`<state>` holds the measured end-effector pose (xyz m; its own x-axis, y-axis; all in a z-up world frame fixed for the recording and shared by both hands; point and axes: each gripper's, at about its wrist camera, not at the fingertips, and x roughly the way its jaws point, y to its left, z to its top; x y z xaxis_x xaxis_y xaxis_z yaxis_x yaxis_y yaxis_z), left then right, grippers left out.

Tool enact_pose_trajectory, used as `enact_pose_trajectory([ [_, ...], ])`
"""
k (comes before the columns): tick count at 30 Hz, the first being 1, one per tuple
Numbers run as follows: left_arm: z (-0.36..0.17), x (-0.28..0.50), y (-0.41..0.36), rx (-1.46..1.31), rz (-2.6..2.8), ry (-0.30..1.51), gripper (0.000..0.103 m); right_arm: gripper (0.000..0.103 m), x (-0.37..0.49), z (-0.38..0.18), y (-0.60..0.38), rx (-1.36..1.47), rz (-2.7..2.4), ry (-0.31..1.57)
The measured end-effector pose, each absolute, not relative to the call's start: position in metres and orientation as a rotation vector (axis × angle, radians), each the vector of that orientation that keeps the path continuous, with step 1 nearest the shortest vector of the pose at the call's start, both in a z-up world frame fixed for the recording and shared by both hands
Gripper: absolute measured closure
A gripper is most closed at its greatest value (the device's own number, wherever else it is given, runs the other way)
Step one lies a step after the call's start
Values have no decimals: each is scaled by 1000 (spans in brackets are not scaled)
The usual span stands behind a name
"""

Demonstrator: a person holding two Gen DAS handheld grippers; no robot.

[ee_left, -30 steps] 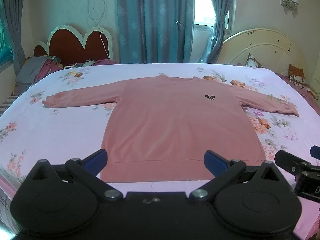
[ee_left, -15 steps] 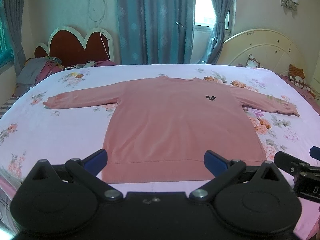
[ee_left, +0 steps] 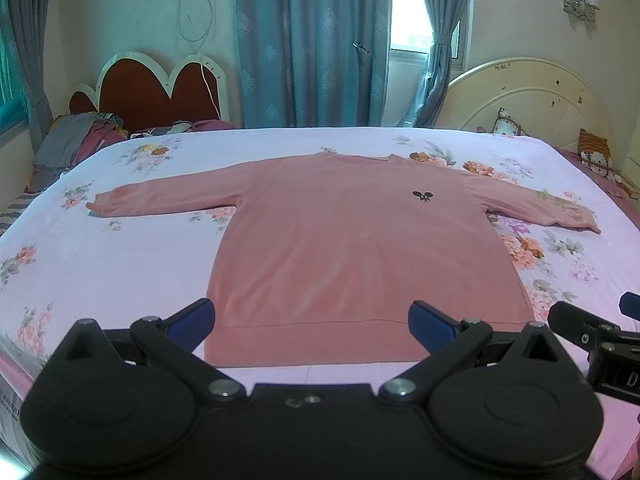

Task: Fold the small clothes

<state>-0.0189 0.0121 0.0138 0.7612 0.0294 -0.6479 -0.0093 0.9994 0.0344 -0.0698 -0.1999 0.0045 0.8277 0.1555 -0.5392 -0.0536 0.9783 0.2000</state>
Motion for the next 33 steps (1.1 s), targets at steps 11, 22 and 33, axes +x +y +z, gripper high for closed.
enact_pose_trajectory([
  [11,10,-14,17,26,20,716,0,0,-62,1,-200,183,95,599],
  [22,3,-4,22,31,24,737,0,0,-55,-4,-195,175,86,610],
  [33,-8,19,28,28,38,769,0,0,-38,-15,-191,176,64,639],
])
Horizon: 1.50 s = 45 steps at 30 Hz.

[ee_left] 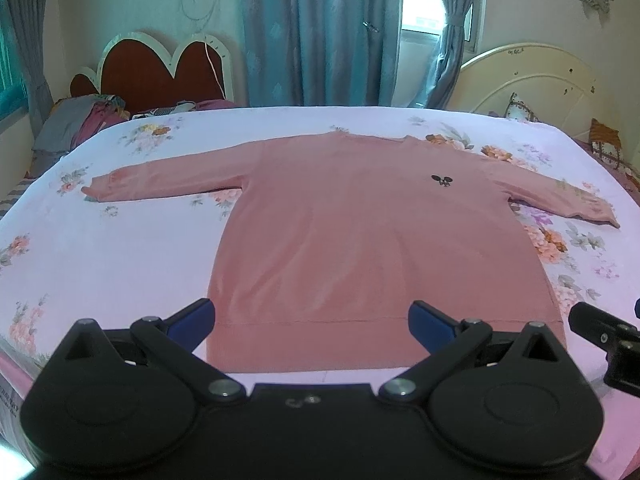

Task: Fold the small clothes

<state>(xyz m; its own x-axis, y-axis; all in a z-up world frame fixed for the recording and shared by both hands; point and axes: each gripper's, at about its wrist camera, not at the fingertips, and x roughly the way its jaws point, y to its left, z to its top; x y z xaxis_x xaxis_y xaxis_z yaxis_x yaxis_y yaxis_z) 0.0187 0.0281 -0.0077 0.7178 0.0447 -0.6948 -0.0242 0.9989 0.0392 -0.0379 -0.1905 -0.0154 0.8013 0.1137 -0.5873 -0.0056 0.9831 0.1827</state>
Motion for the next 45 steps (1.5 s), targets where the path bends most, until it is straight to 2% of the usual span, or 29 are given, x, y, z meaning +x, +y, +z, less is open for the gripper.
enact_pose_trajectory([
  [12,-20,62,41,17,18,785,0,0,3,-23,-191,198,0,645],
  [32,-38,206,62,50,-106,792,0,0,127,-33,-181,237,-175,667],
  [45,-48,264,51,47,-156,806,0,0,178,-40,-209,251,-238,628],
])
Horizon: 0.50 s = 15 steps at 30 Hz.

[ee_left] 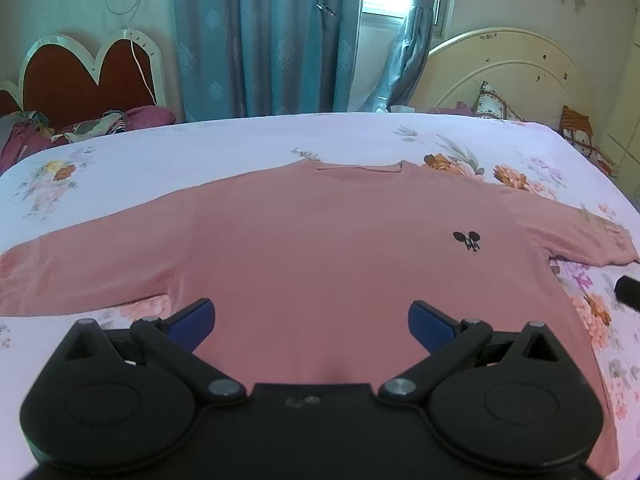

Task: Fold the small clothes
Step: 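Reach the right tool to the sweatshirt sleeve cuff and grasp it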

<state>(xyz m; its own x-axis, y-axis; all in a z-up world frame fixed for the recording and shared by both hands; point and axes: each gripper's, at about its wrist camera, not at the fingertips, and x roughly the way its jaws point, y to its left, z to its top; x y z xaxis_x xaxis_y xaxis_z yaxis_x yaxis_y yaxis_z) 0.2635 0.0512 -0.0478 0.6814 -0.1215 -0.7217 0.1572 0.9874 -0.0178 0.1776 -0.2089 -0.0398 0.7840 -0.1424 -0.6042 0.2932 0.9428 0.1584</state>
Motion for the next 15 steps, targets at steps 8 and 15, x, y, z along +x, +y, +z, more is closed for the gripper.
enact_pose_trajectory([
  [8,-61,290,21,45,-94,809,0,1,218,-55,-269,256,-233,620],
  [15,-73,317,-23,81,-86,813,0,5,251,-75,-336,279,-245,622],
])
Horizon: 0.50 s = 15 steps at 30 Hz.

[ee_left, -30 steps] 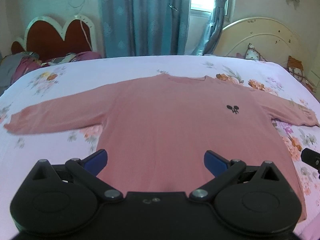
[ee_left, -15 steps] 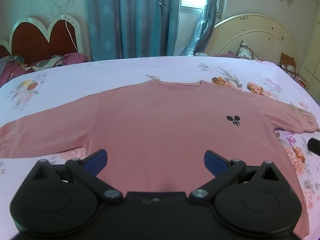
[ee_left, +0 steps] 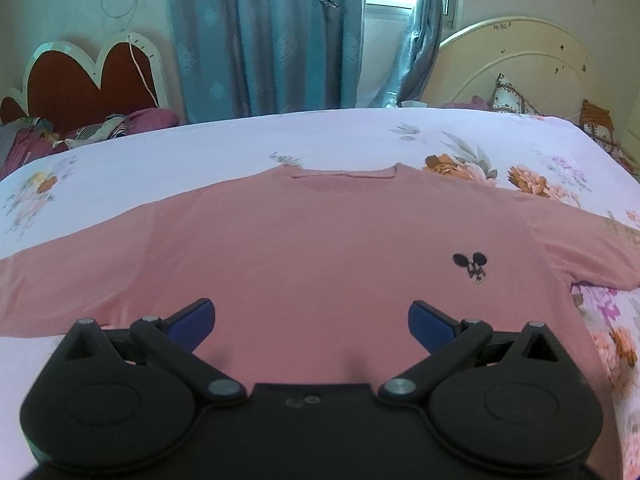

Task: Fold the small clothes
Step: 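Reach the right tool to the sweatshirt sleeve cuff and grasp it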

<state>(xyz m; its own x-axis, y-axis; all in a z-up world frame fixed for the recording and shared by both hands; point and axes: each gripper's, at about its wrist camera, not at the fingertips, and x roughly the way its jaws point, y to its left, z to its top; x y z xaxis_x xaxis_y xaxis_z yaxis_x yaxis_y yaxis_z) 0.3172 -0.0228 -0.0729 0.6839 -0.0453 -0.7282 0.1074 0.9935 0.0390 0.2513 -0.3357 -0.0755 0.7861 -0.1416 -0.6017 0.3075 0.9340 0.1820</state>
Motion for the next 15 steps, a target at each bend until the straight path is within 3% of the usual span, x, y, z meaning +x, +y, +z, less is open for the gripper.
enact_pose_trajectory([
  [1,-75,320,-29,84,-84,812,0,21,256,-79,-346,277,-245,625],
  [2,-77,323,-37,88,-90,811,0,26,261,-83,-355,285,-251,639],
  [15,-101,348,-111,172,-127,797,2,27,289,-146,-483,365,-474,728],
])
